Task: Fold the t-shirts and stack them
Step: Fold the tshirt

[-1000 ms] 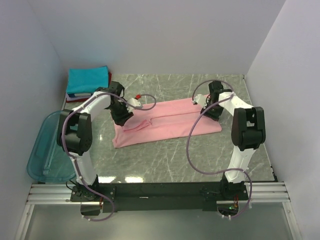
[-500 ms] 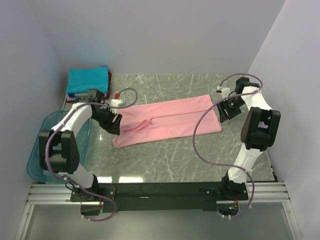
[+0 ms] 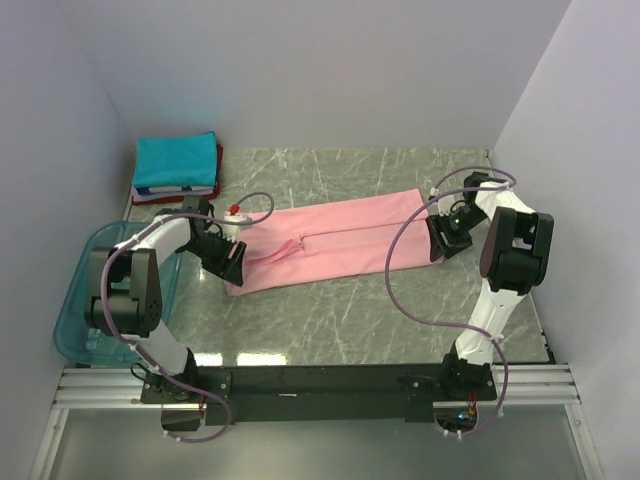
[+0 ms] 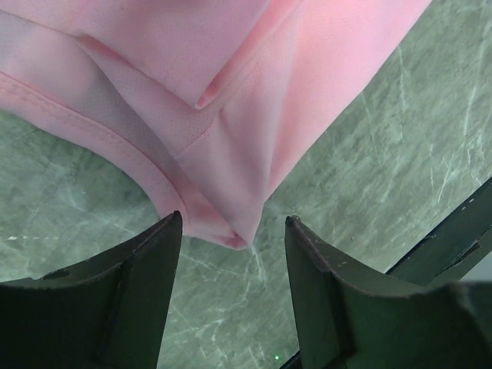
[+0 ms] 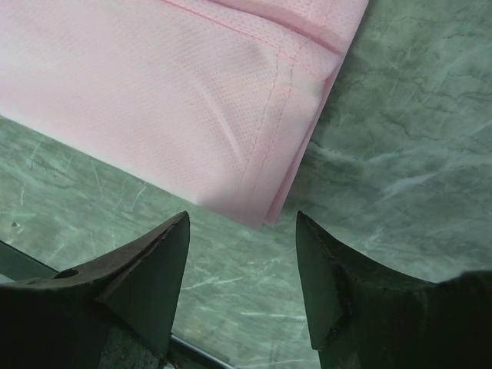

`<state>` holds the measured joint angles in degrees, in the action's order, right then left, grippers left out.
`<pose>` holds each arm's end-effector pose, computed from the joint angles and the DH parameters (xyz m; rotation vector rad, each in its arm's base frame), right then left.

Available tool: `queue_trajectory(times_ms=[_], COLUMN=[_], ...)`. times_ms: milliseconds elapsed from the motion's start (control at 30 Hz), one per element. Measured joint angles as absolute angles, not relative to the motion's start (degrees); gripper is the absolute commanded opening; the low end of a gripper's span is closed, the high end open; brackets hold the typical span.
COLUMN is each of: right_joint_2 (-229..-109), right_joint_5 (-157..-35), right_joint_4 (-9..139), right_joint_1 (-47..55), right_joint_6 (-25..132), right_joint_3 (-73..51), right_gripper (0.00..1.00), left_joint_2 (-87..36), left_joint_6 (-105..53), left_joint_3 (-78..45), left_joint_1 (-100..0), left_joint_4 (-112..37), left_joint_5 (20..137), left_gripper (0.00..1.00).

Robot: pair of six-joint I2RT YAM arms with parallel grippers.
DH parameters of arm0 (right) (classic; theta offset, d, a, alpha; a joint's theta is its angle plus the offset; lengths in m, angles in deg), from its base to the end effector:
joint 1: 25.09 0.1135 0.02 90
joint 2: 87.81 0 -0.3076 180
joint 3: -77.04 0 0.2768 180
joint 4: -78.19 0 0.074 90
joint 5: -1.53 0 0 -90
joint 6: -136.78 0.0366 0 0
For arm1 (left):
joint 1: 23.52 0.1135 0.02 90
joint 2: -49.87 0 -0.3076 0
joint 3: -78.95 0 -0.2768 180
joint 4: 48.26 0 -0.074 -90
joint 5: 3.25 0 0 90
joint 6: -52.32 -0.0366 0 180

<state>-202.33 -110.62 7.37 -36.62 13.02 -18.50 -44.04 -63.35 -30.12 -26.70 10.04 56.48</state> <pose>0.4043 -0.0684 0.1954 -0.5684 2.8877 0.5297 0.3103 -0.0357 0.2079 0.7556 2.7052 -0.7032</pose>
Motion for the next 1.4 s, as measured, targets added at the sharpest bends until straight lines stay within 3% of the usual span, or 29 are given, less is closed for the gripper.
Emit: queue_trajectory(times_ms=[67, 167, 200, 233, 367, 400, 467, 500, 733, 767, 833, 867, 967, 1200, 1267, 1400], right_joint_2=[-202.7, -202.8, -203.0, -203.1, -203.1, -203.2, -203.1, -203.1, -202.2, -201.7, -201.3, -201.3, -200.5, -192.6, -190.1, -188.1], right_joint_5=[-110.5, -110.4, -110.4, -110.3, -109.9, -109.7, -109.3, -109.0, -106.0, -105.4, -105.0, -105.0, -105.7, -115.5, -119.4, -126.7], right_joint_4=[8.0, 8.7, 8.7, 9.0, 9.4, 9.6, 9.6, 9.6, 10.3, 10.3, 9.8, 9.3, 7.2, 2.3, 2.6, 5.7], right_joint_1=[-36.6, -36.6, -36.7, -36.7, -36.8, -36.9, -36.9, -36.9, -37.0, -37.0, -37.0, -37.0, -37.0, -35.6, -33.5, -25.1], right_joint_6=[13.3, 13.7, 13.8, 13.8, 14.2, 14.2, 14.3, 14.3, 12.7, 12.2, 11.3, 10.9, 9.9, 11.0, 12.7, 19.0], right_joint_3=[-18.1, -17.5, -17.4, -17.4, -17.4, -17.4, -17.4, -17.4, -14.7, -14.0, -13.5, -13.5, -13.9, -20.8, -22.3, -23.3], right_gripper=[0.61, 0.46, 0.35, 0.30, 0.04, 0.00, 0.00, 0.00, 0.00, 0.03, 0.28, 0.46, 0.55, 0.48, 0.42, 0.40], left_joint_2=[-44.7, -45.6, -46.0, -46.4, -47.7, -47.8, -47.7, -47.8, -47.7, -47.7, -47.7, -47.7, -47.0, -41.4, -40.2, -40.5], left_joint_6=[-63.2, -63.0, -62.9, -62.8, -62.8, -62.8, -62.9, -63.0, -63.5, -63.5, -63.8, -64.0, -64.9, -64.6, -63.0, -59.0], left_joint_3=[-30.5, -31.0, -31.1, -31.1, -31.1, -31.1, -31.1, -31.1, -31.3, -31.4, -31.6, -31.6, -31.6, -27.1, -26.1, -25.7], left_joint_1=[-26.7, -26.7, -26.7, -26.7, -26.7, -26.7, -26.7, -26.7, -26.7, -26.7, -26.7, -26.7, -26.7, -26.7, -26.7, -26.8], left_joint_4=[9.6, 9.0, 8.9, 8.8, 8.6, 8.7, 8.7, 8.7, 11.0, 11.3, 12.1, 12.4, 13.5, 15.3, 13.6, 9.8], left_joint_5=[56.5, 56.6, 56.6, 56.5, 56.5, 56.5, 56.5, 56.5, 56.7, 56.8, 56.9, 56.9, 56.7, 51.5, 49.5, 47.7], left_gripper=[0.58, 0.54, 0.49, 0.47, 0.28, 0.17, 0.09, 0.01, 0.01, 0.05, 0.19, 0.33, 0.43, 0.47, 0.48, 0.47])
